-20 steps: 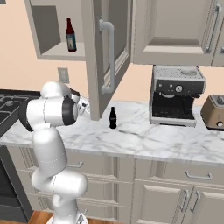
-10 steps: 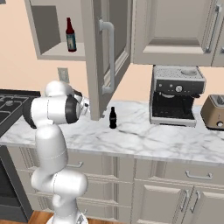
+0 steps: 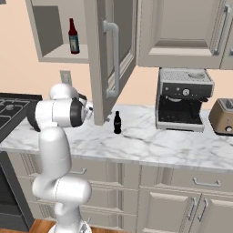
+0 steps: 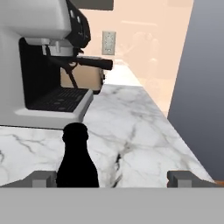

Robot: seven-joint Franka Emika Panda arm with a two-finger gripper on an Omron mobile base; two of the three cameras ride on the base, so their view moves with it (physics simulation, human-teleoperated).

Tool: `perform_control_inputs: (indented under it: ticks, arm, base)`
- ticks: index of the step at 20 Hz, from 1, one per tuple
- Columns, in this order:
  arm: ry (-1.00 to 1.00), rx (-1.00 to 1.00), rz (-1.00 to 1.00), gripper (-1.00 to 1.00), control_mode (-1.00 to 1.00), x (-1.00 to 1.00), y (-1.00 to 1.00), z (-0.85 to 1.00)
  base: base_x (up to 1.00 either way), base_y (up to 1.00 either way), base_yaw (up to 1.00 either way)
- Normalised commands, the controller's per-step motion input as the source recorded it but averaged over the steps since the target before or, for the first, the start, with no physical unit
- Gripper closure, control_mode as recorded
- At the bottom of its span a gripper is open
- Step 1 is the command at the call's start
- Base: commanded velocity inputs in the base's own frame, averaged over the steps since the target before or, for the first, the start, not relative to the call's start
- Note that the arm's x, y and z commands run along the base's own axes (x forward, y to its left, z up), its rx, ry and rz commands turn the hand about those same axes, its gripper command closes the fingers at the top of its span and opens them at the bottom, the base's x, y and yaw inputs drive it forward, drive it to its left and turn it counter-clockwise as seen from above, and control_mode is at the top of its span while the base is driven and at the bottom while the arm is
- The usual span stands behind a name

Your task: Sort all alcoholic drinks to one cabinet, and non-alcoholic drinks to the other.

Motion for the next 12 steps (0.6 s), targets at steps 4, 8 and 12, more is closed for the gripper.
perform_control_inputs:
  ticks: [4,8,12]
  arm:
    - [0.00,-0.01,0.00,-1.00,-1.00,0.14,0.00,-0.07]
    - [0.00,-0.01,-0.01,-1.00,-1.00,0.18,0.00,-0.09]
    - [0.00,-0.01,-0.01,-1.00,-1.00,0.13,0.00,-0.10]
  base:
    - [0.00,0.00,0.00]
    - [0.00,0.00,0.00]
    - [0.00,0.00,0.00]
